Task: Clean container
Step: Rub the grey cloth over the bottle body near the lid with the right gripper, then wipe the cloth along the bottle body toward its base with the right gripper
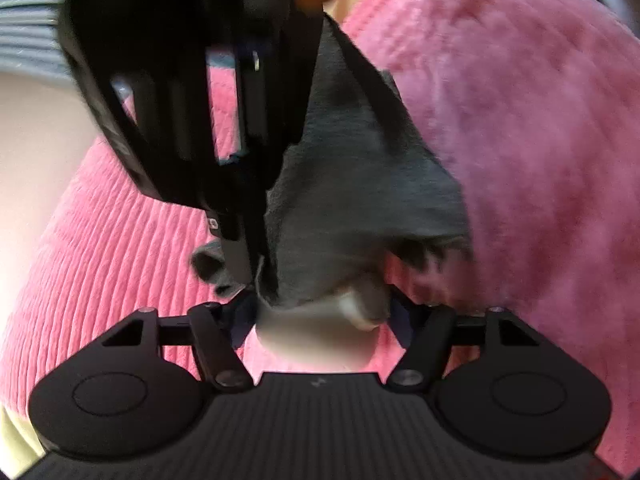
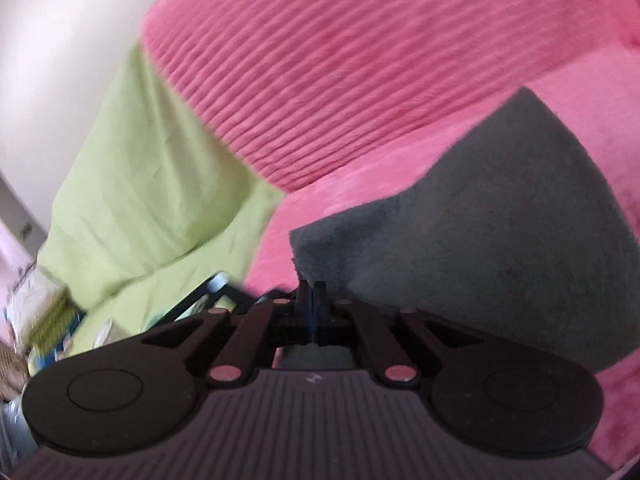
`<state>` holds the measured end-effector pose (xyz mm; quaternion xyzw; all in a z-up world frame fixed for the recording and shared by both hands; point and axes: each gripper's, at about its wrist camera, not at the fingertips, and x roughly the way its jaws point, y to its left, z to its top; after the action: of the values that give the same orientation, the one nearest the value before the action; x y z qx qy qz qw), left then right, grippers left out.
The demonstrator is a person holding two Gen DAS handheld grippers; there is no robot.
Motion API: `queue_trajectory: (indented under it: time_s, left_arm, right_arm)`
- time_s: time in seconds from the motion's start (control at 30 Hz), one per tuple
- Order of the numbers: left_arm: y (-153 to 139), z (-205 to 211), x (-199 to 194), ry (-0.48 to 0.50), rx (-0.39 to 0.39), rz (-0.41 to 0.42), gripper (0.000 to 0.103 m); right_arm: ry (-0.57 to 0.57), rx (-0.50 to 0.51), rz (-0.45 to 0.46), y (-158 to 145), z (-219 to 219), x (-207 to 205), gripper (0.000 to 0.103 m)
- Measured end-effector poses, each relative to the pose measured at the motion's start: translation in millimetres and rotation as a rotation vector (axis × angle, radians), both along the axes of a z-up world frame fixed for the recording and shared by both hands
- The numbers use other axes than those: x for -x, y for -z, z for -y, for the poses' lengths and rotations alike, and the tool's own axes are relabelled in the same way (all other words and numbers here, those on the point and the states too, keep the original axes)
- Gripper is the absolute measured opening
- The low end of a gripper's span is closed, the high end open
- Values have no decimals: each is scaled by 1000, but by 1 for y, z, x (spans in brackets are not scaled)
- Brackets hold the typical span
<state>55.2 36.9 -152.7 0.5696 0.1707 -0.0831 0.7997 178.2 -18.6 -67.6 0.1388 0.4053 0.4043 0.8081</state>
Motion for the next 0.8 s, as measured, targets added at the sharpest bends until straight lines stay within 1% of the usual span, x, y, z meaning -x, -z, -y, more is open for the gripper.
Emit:
queue_trajectory:
  time_s: [0.07, 0.1, 0.17, 0.23, 0.3, 0.33, 0.37, 0.43, 0.53, 0.6, 0.67, 0.7, 0.73, 0.8]
  left_arm:
    - [3, 2, 1, 8, 3, -16, 61]
    - [3, 1, 0, -1, 18, -15, 61]
    - [-2, -4, -4, -29, 74, -24, 62]
    - [-7, -8, -8, -49, 127, -32, 62]
    - [-10, -9, -11, -52, 153, -47, 62]
    - [-10, -10, -11, -54, 165, -53, 63]
    - [-12, -11, -12, -59, 182, -58, 63]
    - [-15, -14, -14, -72, 218, -69, 64]
    - [-20, -18, -17, -94, 269, -79, 66]
    - [-24, -21, -17, -104, 302, -87, 67]
    - [-27, -24, -17, -116, 333, -94, 67]
    - [-28, -29, -14, -122, 354, -100, 68]
    - [-30, -29, -14, -131, 380, -108, 69]
    - [-36, -34, -16, -153, 446, -130, 70]
  right_arm:
    - [38, -5, -35, 11, 5, -16, 0]
    - [52, -1, -46, 15, 7, -23, 0]
    - [86, -20, -68, 22, 15, -34, 0]
    - [122, -14, -65, 23, 22, -40, 0]
    - [133, -10, -76, 25, 26, -47, 0]
    - [123, -19, -91, 23, 29, -48, 2]
    - [111, -29, -106, 20, 32, -49, 13]
    - [179, -32, -111, 18, 62, -50, 24]
    - [285, -36, -116, 16, 107, -52, 25]
    - [355, -38, -120, 14, 137, -53, 28]
    - [425, -41, -123, 12, 168, -54, 28]
    - [431, -27, -150, 19, 177, -58, 28]
    - [424, -35, -185, 27, 183, -63, 28]
    - [403, -81, -233, 44, 189, -73, 28]
